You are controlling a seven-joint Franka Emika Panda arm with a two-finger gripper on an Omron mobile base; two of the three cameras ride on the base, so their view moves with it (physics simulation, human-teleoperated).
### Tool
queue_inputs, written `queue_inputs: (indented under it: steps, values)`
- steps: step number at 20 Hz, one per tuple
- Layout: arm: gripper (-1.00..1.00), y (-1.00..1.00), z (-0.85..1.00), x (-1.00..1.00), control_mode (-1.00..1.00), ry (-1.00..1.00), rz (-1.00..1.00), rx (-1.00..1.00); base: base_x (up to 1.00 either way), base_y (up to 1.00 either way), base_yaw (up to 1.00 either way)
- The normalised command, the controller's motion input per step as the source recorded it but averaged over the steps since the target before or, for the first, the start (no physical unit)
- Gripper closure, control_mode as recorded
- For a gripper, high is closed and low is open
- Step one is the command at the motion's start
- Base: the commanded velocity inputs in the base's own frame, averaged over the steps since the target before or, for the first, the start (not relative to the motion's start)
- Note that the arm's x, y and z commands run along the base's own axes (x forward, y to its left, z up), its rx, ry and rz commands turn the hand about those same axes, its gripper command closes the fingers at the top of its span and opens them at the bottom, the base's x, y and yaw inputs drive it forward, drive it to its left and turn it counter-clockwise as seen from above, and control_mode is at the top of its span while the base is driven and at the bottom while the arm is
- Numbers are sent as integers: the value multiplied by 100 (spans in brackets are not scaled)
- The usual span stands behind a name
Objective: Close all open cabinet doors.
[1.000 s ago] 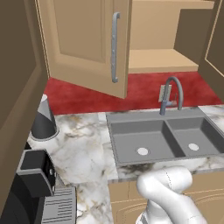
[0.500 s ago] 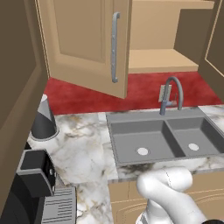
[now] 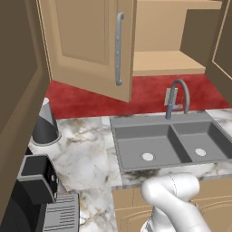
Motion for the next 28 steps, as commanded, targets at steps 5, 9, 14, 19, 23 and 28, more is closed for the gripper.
queue_inputs:
  steps: [5,9,14,19,23,28]
  values:
    - [-100,-4,4,7,-100,-26,18,-3,0,0,0]
    - [-100,0,12,37,-100,-11,16,0,0,0,0]
    - [-100,0,15,65,-100,-4,18,0,0,0,0]
    - [-100,0,6,54,-100,-6,22,0,0,0,0]
    - [-100,0,0,35,-100,-8,27,0,0,0,0]
    - [-100,13,0,17,-100,-10,25,-2,0,0,0]
